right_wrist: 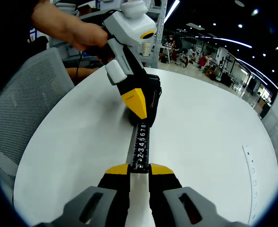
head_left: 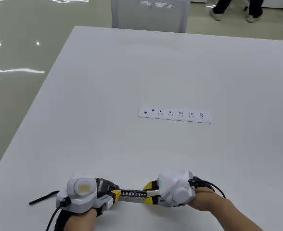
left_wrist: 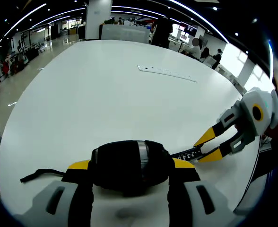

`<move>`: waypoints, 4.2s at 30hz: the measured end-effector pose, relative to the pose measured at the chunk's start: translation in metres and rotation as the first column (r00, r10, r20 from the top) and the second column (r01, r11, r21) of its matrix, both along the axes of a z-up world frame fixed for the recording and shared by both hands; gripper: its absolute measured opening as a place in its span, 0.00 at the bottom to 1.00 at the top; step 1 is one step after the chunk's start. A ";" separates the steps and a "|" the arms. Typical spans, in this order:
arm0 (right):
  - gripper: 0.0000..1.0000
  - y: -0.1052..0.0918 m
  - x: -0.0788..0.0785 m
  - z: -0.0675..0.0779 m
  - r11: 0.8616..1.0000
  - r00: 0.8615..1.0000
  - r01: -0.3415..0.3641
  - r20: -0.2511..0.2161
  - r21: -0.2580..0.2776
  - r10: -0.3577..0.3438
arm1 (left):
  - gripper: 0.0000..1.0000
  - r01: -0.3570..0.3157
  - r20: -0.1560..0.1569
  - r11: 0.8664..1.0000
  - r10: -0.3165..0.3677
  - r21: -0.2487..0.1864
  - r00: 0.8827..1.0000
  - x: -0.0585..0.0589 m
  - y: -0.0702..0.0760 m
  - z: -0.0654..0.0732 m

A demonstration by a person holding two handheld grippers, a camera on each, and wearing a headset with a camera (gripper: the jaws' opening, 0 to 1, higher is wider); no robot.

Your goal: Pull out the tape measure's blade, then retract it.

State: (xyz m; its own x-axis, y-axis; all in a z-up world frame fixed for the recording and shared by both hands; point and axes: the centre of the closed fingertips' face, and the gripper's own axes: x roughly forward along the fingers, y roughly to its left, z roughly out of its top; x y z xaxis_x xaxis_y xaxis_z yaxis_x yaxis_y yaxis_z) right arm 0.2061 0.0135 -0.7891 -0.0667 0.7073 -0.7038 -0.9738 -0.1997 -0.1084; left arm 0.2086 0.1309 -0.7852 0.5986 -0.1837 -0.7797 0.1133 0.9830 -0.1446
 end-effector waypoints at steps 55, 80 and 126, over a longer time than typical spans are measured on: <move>0.14 0.019 -0.001 -0.002 1.000 1.000 -0.004 -0.005 0.015 0.004 | 0.60 0.014 -0.005 1.000 -0.014 -0.004 1.000 0.002 -0.002 -0.002; 0.14 0.034 -0.003 -0.002 1.000 1.000 -0.009 -0.013 0.023 0.010 | 0.60 0.018 -0.006 1.000 -0.018 -0.008 1.000 0.003 -0.001 -0.002; 0.14 0.054 -0.005 -0.003 0.999 1.000 -0.026 -0.010 0.034 0.026 | 0.60 0.027 -0.009 0.999 -0.027 -0.019 1.000 0.001 -0.001 0.000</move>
State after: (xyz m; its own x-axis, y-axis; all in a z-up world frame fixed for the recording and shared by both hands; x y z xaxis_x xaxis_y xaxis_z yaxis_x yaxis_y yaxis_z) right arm 0.2009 0.0676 -0.7916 -0.0925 0.7285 -0.6788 -0.9694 -0.2217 -0.1058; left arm 0.2095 0.1298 -0.7854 0.5861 -0.2141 -0.7814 0.1384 0.9767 -0.1639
